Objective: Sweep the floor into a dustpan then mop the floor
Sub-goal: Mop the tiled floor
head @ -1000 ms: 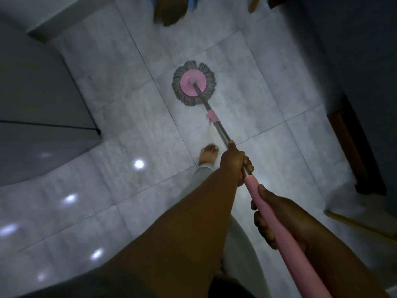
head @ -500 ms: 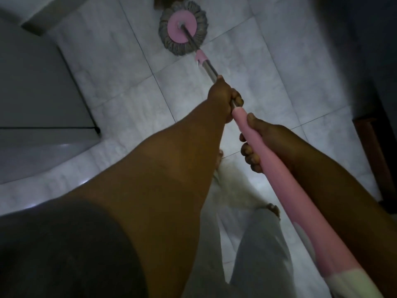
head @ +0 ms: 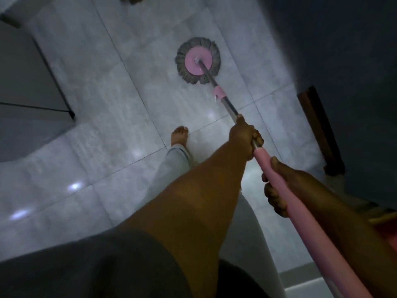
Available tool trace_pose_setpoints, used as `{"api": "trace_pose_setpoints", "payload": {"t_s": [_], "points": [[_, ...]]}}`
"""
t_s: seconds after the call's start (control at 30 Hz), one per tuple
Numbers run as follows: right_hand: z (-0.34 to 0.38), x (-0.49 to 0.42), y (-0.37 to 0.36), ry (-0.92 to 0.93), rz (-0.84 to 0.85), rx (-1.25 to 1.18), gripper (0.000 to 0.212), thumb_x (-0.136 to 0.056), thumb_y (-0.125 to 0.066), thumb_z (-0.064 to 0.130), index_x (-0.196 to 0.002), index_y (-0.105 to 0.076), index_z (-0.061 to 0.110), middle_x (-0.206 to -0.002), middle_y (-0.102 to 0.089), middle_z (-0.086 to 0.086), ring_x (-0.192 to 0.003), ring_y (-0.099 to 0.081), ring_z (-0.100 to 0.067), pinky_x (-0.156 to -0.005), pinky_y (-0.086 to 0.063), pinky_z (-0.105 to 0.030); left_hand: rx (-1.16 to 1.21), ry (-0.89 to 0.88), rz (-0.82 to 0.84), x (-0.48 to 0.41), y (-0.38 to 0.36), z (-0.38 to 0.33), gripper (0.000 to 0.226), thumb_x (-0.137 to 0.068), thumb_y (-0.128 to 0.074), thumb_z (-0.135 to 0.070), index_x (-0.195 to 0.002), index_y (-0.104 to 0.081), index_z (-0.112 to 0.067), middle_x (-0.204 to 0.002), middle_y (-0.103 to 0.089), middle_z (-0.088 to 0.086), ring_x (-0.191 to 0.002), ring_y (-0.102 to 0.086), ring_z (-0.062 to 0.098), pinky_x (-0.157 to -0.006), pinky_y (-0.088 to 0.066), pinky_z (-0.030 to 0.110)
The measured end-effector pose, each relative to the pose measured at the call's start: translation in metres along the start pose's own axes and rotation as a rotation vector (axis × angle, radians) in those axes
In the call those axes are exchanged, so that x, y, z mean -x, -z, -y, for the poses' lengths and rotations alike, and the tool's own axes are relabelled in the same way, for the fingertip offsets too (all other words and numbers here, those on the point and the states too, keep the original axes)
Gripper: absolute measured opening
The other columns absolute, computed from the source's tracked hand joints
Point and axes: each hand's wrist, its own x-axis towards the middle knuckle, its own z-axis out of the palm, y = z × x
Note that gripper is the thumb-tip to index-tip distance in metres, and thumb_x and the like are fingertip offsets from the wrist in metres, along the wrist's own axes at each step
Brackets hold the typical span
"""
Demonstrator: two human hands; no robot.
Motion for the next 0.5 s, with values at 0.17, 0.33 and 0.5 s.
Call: {"api": "trace_pose_setpoints", "payload": {"t_s": [0.17, 0.33, 0.5], "points": [[-0.015, 0.031, 0.018, -0.075, 0.015, -0.056, 0.062, -0.072, -0.062, 0.064, -0.101, -0.057, 0.01, -0.068, -0.056, -0.012, -0.048, -0.053, -0.022, -0.048, -0.048, -0.031, -0.046, 0.052, 0.003, 0.023, -0.016, 0.03, 0.056, -0.1, -0.037, -0.058, -0.068, -0.041, -0.013, -0.04, -0.036, -0.001, -0.029, -0.034, 0.013, -0.036, -0.035, 0.013], [0.032, 0.006, 0.017, -0.088, 0.009, -0.012, 0.062, -0.073, -0.061, 0.063, -0.101, -0.057, 0.008, -0.068, -0.056, -0.015, -0.047, -0.053, -0.024, -0.049, -0.049, -0.031, -0.044, 0.047, 0.005, -0.004, -0.027, -0.013, 0.057, -0.099, -0.037, -0.059, -0.068, -0.043, -0.012, -0.04, -0.038, 0.0, -0.029, -0.036, 0.014, -0.037, -0.037, 0.014], [0.125, -0.042, -0.004, -0.015, 0.01, -0.012, 0.06, -0.073, -0.062, 0.062, -0.101, -0.058, 0.009, -0.067, -0.056, -0.012, -0.045, -0.052, -0.021, -0.047, -0.047, -0.028, -0.031, -0.053, -0.013, -0.036, -0.042, -0.123, 0.053, -0.101, -0.037, -0.055, -0.072, -0.043, -0.011, -0.037, -0.036, -0.001, -0.026, -0.035, 0.012, -0.034, -0.036, 0.013]]}}
